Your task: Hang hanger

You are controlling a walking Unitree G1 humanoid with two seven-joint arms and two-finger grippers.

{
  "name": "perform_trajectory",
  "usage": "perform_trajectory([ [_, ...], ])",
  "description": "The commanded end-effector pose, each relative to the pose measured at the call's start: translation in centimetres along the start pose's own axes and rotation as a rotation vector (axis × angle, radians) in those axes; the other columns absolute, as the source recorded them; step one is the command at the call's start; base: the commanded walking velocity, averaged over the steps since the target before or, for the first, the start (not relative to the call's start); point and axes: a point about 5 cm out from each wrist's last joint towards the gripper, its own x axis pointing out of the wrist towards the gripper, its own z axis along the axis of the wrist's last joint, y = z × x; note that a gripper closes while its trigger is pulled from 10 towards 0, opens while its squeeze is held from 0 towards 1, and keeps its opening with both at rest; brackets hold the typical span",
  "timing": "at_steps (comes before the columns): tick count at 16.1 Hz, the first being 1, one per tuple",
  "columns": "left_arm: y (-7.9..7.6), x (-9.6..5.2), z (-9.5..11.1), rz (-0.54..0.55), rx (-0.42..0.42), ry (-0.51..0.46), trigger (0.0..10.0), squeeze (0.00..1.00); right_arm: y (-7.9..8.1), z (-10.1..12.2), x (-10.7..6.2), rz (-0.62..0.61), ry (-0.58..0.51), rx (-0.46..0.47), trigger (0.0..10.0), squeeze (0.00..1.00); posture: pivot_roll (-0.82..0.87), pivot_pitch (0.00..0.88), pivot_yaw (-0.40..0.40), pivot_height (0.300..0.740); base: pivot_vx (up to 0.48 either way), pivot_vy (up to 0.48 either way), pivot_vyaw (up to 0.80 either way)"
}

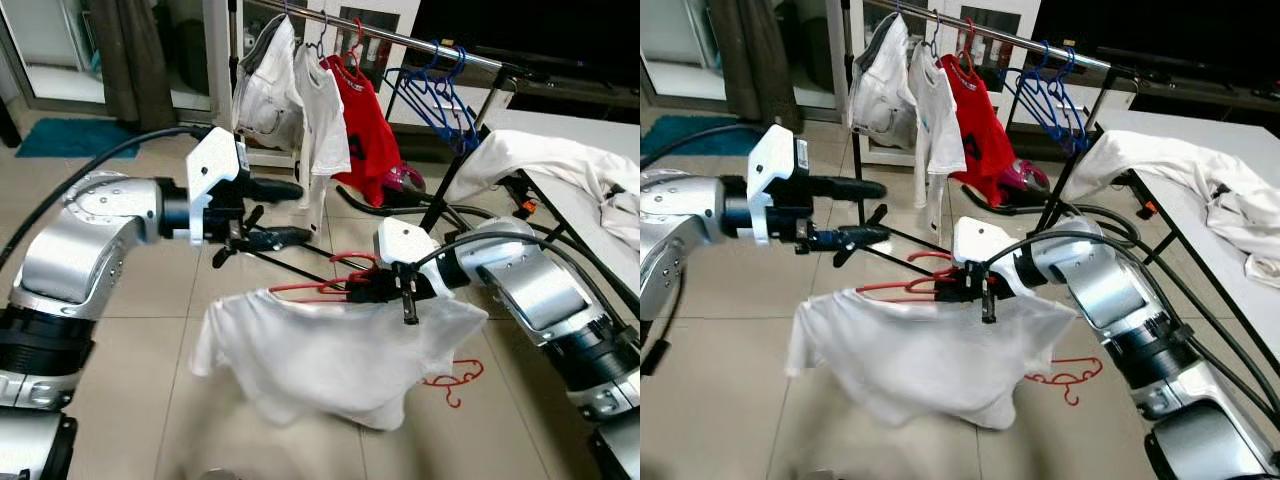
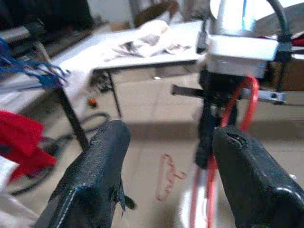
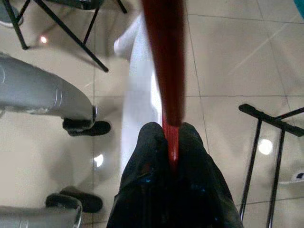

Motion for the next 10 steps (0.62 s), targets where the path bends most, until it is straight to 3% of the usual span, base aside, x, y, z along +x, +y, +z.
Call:
perform_trajectory([
  [1,-0.7,0.6,-0.8,-0.050,-0.029,0.041,10.0,1.00,-0.4,0.5,-0.2,-0.017,0.003,-0.003,10.0,0.00,0.07,0.000,-0.152,0.740,0.000,0.000,0.00],
  [2,-1.2,0.8,-1.9,-0.074,-0.031,0.100,10.0,1.00,-0.5,0.8,-0.2,-0.017,-0.009,-0.003,10.0,0.00,0.07,0.000,-0.147,0.740,0.000,0.000,0.00],
  [3,-1.3,1.0,-2.4,-0.071,0.002,0.146,10.0,0.00,-0.4,0.9,-0.2,-0.012,-0.016,-0.003,10.0,0.00,0.07,0.000,-0.146,0.740,0.000,0.000,0.00],
  [5,-1.1,1.2,-2.7,-0.047,0.045,0.187,10.0,0.00,-0.3,0.9,-0.2,-0.010,-0.018,-0.004,10.0,0.00,0.07,0.000,-0.145,0.740,0.000,0.000,0.00],
  [6,-1.8,1.8,-1.9,-0.130,0.017,0.147,10.0,0.00,-0.2,0.9,-0.1,-0.008,-0.020,0.000,10.0,0.00,0.07,0.000,-0.145,0.740,0.000,0.000,0.00],
  [8,-2.0,2.0,-1.8,-0.156,0.021,0.154,10.0,0.00,-0.2,0.9,-0.1,-0.010,-0.019,0.002,10.0,0.00,0.06,0.000,-0.134,0.740,0.000,0.000,0.00],
  [9,-1.6,2.4,-2.3,-0.128,0.025,0.185,4.4,0.00,-0.2,0.8,0.0,-0.012,-0.021,0.004,10.0,0.00,0.06,0.000,-0.134,0.740,0.000,0.000,0.00],
  [10,-1.3,2.6,-2.5,-0.115,0.026,0.195,2.2,0.00,-0.1,0.8,0.0,-0.011,-0.023,0.006,10.0,0.00,0.06,0.000,-0.131,0.740,0.000,0.000,0.00],
])
